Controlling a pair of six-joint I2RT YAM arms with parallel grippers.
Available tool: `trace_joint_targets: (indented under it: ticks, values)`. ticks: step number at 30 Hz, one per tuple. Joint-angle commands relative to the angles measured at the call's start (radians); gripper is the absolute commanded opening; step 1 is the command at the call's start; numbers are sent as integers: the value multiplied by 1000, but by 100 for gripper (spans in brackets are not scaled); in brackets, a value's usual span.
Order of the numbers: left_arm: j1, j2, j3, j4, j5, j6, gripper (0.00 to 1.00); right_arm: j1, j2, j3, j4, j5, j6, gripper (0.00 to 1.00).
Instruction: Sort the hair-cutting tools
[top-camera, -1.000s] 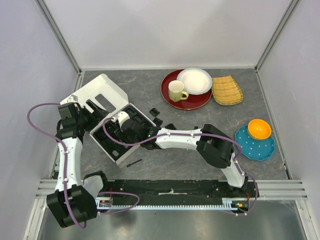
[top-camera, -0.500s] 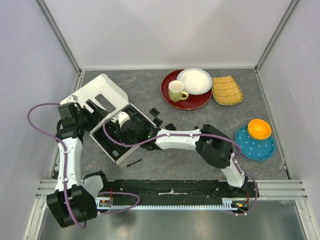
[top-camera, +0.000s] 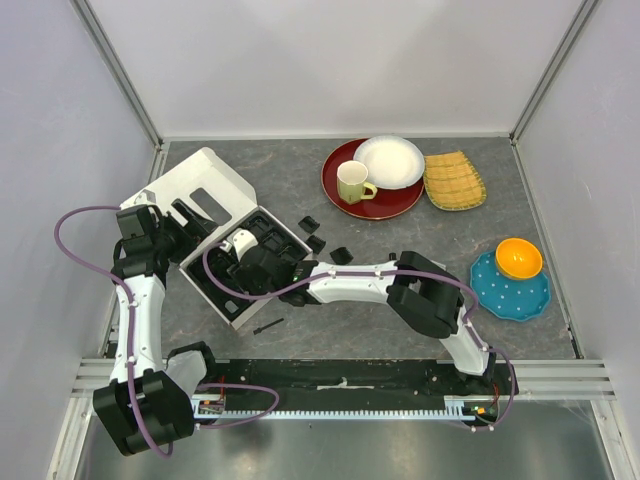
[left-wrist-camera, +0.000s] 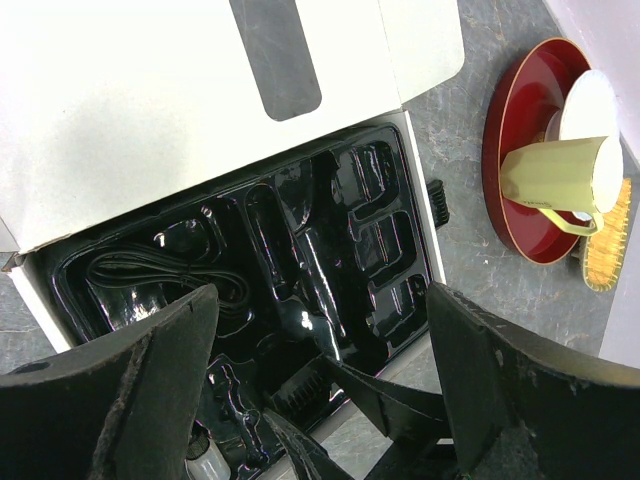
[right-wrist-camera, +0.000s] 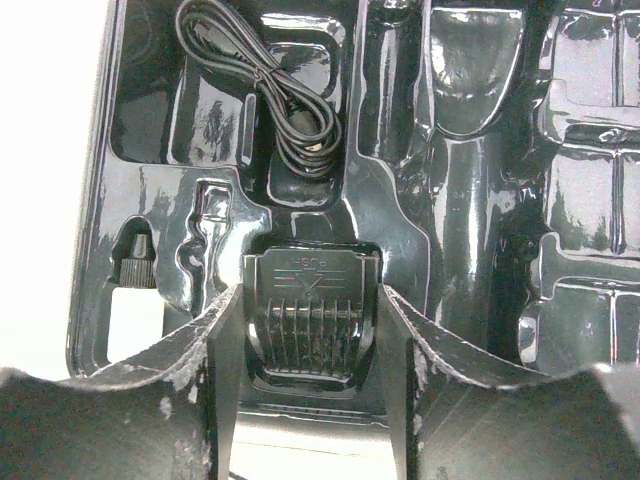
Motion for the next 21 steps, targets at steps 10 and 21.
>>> trace_joint_targets:
  ticks: [10,21]
  values:
    - [7,-6,-5,31,23,8,91,10,-46,28,-93,61,46,80]
    - [9,-5,-3,29,15,11,91,12,-74,63,-92,84,71,52]
